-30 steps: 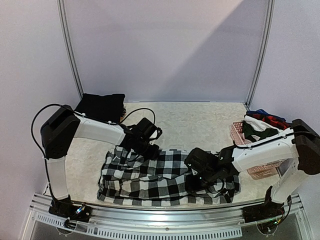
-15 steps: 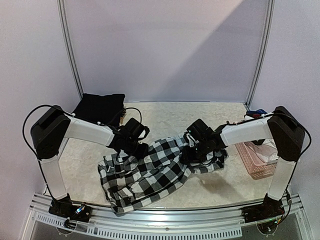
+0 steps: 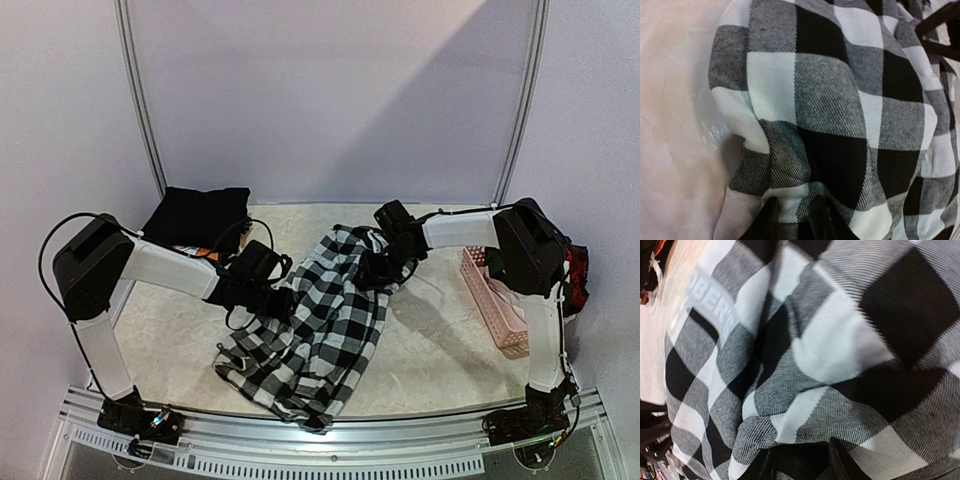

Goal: Fold and stack the mixed laundry pile
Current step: Rotate the rectangle-folded shirt at the center of the board.

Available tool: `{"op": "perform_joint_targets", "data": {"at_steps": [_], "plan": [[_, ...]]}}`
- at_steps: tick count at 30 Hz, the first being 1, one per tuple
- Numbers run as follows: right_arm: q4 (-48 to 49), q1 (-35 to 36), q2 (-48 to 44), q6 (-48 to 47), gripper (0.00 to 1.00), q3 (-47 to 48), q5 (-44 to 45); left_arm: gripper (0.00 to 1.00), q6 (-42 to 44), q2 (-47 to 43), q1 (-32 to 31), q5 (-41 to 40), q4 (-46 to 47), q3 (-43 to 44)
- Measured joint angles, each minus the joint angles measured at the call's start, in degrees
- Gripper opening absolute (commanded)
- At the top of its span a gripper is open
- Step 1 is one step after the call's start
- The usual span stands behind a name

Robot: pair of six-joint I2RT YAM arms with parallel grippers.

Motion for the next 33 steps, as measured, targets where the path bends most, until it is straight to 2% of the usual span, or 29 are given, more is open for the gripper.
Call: {"op": "perform_joint_targets", "data": {"at_steps": [10, 14, 26, 33], "plan": [[-7.74, -4.48, 7.23, -2.51, 0.36, 13.16, -2.03, 0.31, -10.34, -2.73, -5.97, 0.81, 6.88, -6.03], [-10.56, -5.77, 9.66, -3.26, 0.36, 17.66, -1.97, 0.33, -13.79, -4.17, -8.85, -0.11, 6.73, -7.32], [-12.61, -6.16, 7.82, -4.68, 0.4, 16.2, -0.9, 0.5, -15.52, -7.76, -12.61, -2.05, -1.99, -6.21], [-18.8, -5.29, 2.69, -6.4, 0.49, 16.22, 1.03, 0.51, -9.86, -12.35, -14.8, -8.15, -12.26, -0.39]]}}
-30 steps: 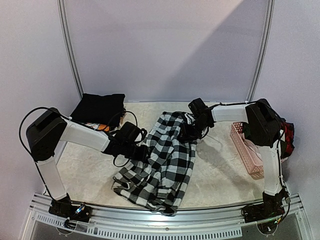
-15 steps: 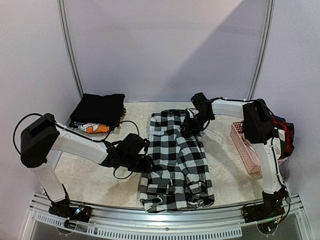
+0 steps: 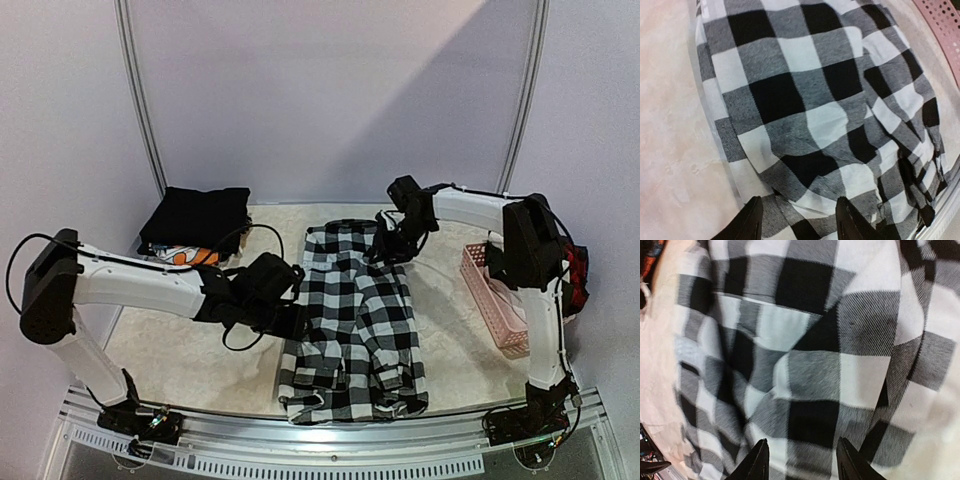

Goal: Fold and stack the mixed laundry pile
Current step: Rotate the rectangle-folded shirt at the center of the board, then pick up the rectangle-folded shirt from the center of the board.

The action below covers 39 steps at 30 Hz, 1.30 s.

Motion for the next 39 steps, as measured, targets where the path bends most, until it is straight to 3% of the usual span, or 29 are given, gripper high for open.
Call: {"op": "perform_joint_targets", "data": {"at_steps": [5, 9, 14, 20, 28, 39], "plan": [[-0.31, 2.43, -9.29, -0.13, 0.51, -3.19, 2.29, 0.5, 3.91, -2.99, -4.07, -3.06, -6.69, 2.8], [2.6, 6.01, -19.19, 0.94, 0.52, -13.22, 4.15, 0.56, 5.86, -2.45, -8.39, -3.67, -12.2, 4.33], [9.6, 8.46, -29.88, 4.52, 0.52, -31.56, 5.07, 0.56, 6.38, 3.5, -14.08, -5.16, -17.9, 11.56], [13.44, 7.78, -39.5, 8.11, 0.53, -45.64, 7.15, 0.56, 6.58, 10.91, -15.26, -5.6, -19.89, 15.78], [17.2, 7.78, -48.7, 10.6, 0.53, -53.51, 8.81, 0.55, 6.73, 17.44, -15.87, -5.44, -20.72, 19.71], [19.34, 7.91, -49.09, 11.96, 0.53, -57.2, 9.81, 0.46, 6.91, 21.79, -17.03, -5.49, -20.81, 25.24]]}}
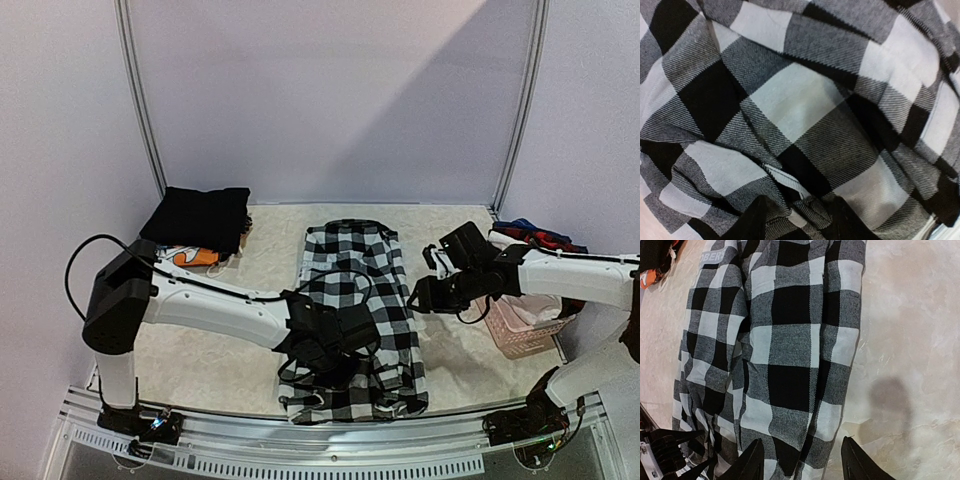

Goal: Fold and stack the mixed laundry pile
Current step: Pick up the rectangle-folded shirt from the center of the board.

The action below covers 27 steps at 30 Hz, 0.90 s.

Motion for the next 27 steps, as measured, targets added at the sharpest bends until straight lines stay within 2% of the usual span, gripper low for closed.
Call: {"op": "perform_joint_targets", "data": {"at_steps": [7, 10, 12, 17, 23, 27], "plan": [[0.02, 0.9, -1.22, 0.63, 0.53, -0.92, 0.72, 0.47, -0.22, 1.11, 0.0, -0.13, -0.96, 0.04], [-0.02, 1.9, -1.81, 0.9, 0.54, -1.2, 0.92, 0.55, -0.22, 0.85, -0.11, -0.22, -0.87, -0.13], [-0.07, 3.04, -2.34, 1.11, 0.54, -1.55, 1.05, 0.64, -0.31, -0.66, -0.33, -0.33, -0.76, -1.25], [0.35, 8.52, -5.55, 2.38, 0.59, -4.33, 1.01, 0.79, -1.05, -10.12, -0.92, -0.52, 1.11, -7.58], [0.26, 16.24, -9.55, 6.19, 0.67, -10.56, 1.09, 0.81, -3.89, -22.29, -0.98, -2.6, 4.35, -18.1], [-1.03, 19.34, -13.79, 9.7, 0.67, -14.12, 1.81, 0.77, -6.25, -28.79, -0.98, -4.07, 5.27, -26.08]]}}
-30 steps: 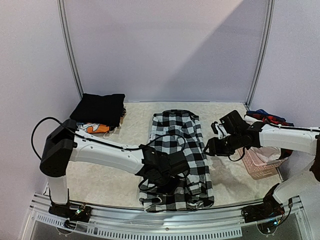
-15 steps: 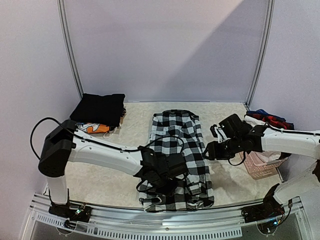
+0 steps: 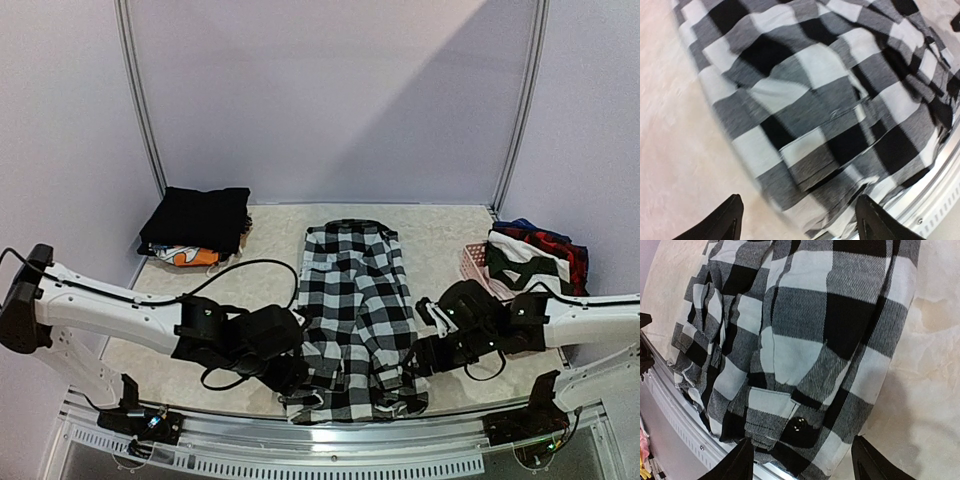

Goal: Fold and stack the mixed laundry pile
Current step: Pick up the rectangle-folded shirt from the center of the board.

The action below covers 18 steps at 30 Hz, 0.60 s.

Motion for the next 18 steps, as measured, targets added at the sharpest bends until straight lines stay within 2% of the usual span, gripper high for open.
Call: {"op": "perform_joint_targets", "data": {"at_steps": [8, 18], "plan": [[-0.81, 3.54, -8.66, 7.28, 0.63, -7.41, -0.83, 0.75, -3.56, -8.85, 0.0, -1.16, 2.62, -10.03], [2.23, 3.91, -9.03, 11.32, 0.51, -13.53, -5.33, 0.77, -5.9, -12.85, 0.02, 0.15, 8.85, -18.14]]}}
